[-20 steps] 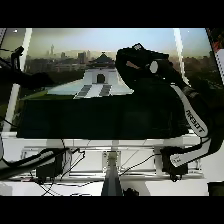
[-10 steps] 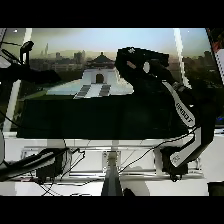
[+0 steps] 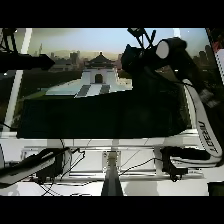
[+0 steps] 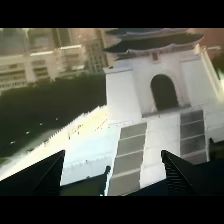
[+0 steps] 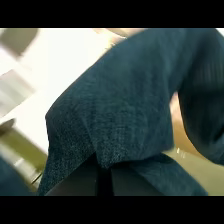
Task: Fold the clothes and pants, and hang the long-sleeved shirts on hangers.
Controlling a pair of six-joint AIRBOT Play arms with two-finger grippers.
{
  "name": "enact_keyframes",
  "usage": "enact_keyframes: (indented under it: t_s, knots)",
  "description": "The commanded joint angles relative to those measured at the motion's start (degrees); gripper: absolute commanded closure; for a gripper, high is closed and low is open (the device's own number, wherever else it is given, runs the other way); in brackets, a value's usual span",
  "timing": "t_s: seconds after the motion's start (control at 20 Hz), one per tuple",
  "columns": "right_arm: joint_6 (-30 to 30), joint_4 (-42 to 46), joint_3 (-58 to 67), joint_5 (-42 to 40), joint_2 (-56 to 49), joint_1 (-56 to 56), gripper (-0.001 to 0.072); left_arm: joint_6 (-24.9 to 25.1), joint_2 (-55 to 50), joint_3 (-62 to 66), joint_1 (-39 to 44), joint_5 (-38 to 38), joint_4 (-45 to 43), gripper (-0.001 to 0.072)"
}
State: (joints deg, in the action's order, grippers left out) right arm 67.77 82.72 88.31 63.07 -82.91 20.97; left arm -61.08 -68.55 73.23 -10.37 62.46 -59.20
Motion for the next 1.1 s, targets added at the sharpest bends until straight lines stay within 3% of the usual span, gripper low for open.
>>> enact_keyframes:
  t_s: [0.0,0.05,0.25,0.4,0.6,0.7,0.75,0.9,1.05]
  knots:
    - [0.02,-0.31,-0.35,17.49,9.66,0.92,0.0652,-0.76,1.84,0.55,0.44,3.8,1.86,0.0132]
    - [0.02,2.14,-1.07,23.71,11.91,0.81,0.0652,-1.38,1.64,0.46,1.22,5.92,1.84,0.0199]
    - [0.33,9.14,-4.72,41.53,19.96,0.81,0.0651,-1.95,-0.96,-2.49,8.5,6.95,7.04,0.0215]
    - [1.01,10.73,-7.37,42.36,25.64,0.81,0.0651,-2.62,-6.84,-4.55,18.18,-1.29,16.7,0.0215]
    - [0.94,12.28,-8.02,42.34,28.28,0.81,0.0651,-5.57,-18.64,-4.46,31.85,-21.31,32.39,0.018]
    - [0.94,12.2,-8.04,42.07,28.11,0.81,0.0651,-5.57,-24.7,-3.37,37.48,-28.09,37.88,0.0022]
    - [0.94,12.2,-8.02,41.2,28.11,0.81,0.065,-5.6,-27.71,-2.19,39.63,-30.36,40.19,0.0002]
    - [0.94,12.09,-8.02,39.12,28.11,0.81,0.065,-5.6,-35.8,4.07,42.71,-31.36,46.88,0.0002]
    - [0.94,12.02,-8.02,38.21,28.11,0.81,0.0651,-6.54,-41.97,11.89,43.8,-28.89,47.28,0.0003]
